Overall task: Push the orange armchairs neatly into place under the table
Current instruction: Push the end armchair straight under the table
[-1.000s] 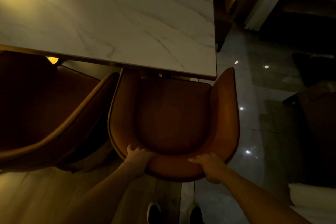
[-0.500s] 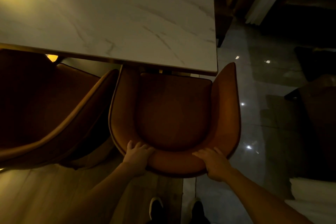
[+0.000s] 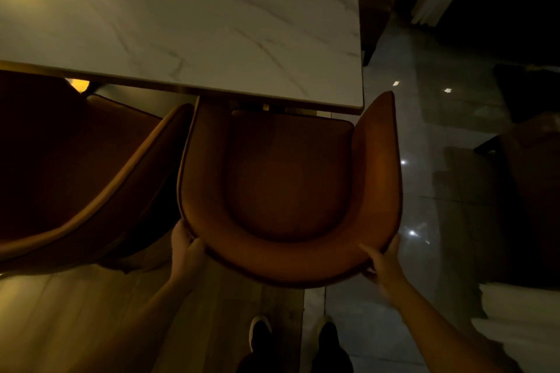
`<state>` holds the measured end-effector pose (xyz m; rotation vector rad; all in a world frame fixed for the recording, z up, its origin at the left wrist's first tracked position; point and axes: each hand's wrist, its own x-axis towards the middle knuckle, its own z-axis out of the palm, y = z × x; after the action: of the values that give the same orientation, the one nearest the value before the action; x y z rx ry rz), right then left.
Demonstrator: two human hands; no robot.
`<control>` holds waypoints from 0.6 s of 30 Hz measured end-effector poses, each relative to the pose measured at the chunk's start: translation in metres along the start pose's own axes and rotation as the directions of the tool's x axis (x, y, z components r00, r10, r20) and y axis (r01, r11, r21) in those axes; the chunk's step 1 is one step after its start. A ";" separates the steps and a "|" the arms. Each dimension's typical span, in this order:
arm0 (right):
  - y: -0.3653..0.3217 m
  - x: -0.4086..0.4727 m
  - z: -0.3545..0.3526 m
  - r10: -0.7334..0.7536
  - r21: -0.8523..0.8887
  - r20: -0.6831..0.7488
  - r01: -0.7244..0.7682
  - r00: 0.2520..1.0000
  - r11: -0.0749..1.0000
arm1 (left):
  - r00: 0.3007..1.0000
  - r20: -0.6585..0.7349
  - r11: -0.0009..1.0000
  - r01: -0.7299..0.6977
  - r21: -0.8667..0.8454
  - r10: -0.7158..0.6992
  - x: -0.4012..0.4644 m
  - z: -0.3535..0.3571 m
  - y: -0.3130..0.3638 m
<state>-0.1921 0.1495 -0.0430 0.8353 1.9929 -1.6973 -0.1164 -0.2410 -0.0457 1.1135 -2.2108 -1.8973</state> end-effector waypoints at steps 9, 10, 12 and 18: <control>-0.001 0.024 0.031 0.212 0.231 -0.267 -0.151 0.940 0.961 | 0.732 -0.086 0.722 0.635 -0.276 -0.676 0.026 0.034 0.003; -0.001 0.026 0.033 0.213 0.225 -0.294 -0.149 0.932 0.963 | 0.712 -0.114 0.704 0.634 -0.320 -0.693 0.028 0.037 0.004; 0.000 0.028 0.035 0.203 0.186 -0.348 -0.145 0.915 0.972 | 0.696 -0.155 0.698 0.626 -0.349 -0.701 0.031 0.042 0.004; 0.007 0.033 0.037 0.175 0.108 -0.414 -0.143 0.893 0.984 | 0.704 -0.209 0.734 0.643 -0.217 -0.679 0.029 0.042 0.000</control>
<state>-0.2152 0.1200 -0.0760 1.4590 2.0604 -1.6055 -0.1572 -0.2203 -0.0686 2.2192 -1.6105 -1.8639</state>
